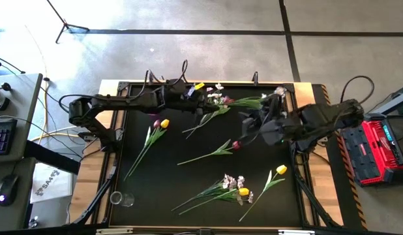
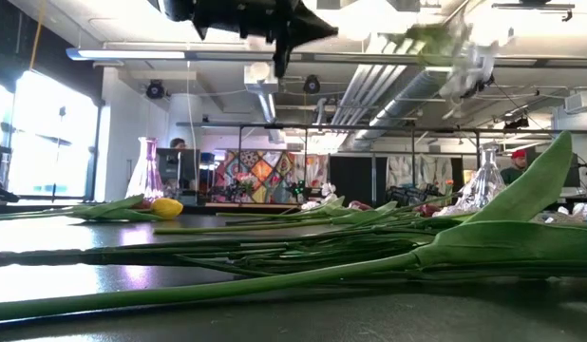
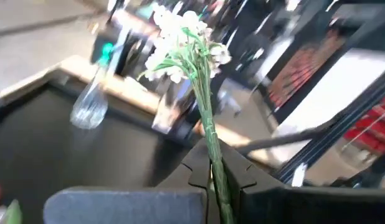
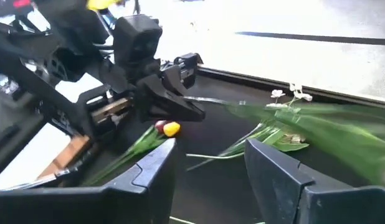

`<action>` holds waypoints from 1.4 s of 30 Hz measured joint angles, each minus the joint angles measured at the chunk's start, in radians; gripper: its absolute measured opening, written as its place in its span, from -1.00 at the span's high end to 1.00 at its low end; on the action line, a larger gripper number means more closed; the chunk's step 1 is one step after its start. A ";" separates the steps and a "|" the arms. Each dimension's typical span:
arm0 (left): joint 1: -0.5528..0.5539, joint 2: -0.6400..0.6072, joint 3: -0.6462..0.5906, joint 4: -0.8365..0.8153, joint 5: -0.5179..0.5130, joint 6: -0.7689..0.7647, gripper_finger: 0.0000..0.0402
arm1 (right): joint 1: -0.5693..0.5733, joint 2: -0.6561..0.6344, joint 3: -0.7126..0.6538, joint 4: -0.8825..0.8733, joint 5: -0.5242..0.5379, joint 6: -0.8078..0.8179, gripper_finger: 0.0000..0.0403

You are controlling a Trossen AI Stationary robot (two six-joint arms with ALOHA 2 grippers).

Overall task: Sort flowers into vase by color
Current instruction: Put the bottom right white flower into the top right transparent vase

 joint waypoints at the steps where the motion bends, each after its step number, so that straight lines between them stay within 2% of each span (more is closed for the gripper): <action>1: -0.002 0.000 0.000 0.038 0.003 -0.012 1.00 | 0.012 0.011 0.000 0.000 0.026 0.024 0.14; 8: 0.005 0.000 0.000 0.297 0.022 -0.070 1.00 | 0.103 0.084 0.000 -0.005 0.239 0.195 0.15; 11: 0.007 0.000 0.000 0.379 0.045 -0.053 1.00 | 0.132 0.126 -0.001 -0.011 0.362 0.246 0.15; 14: 0.007 -0.001 0.000 0.429 0.058 -0.012 1.00 | 0.136 0.168 -0.001 -0.032 0.493 0.322 0.15; 21: 0.001 -0.001 0.000 0.495 0.106 0.035 1.00 | 0.112 0.162 -0.002 -0.046 0.673 0.370 0.15; 27: -0.017 -0.001 0.000 0.492 0.087 0.068 1.00 | 0.118 0.097 -0.002 -0.055 0.682 0.356 0.15; 32: -0.021 -0.001 0.000 0.486 0.010 0.066 1.00 | 0.154 0.045 -0.002 -0.027 0.677 0.267 0.15; 36: -0.021 -0.001 0.000 0.486 -0.051 0.056 1.00 | 0.156 0.026 -0.002 0.094 0.668 0.136 0.15; 42: -0.057 0.000 0.000 0.477 -0.150 0.093 1.00 | 0.041 0.026 -0.002 0.374 0.570 -0.125 0.15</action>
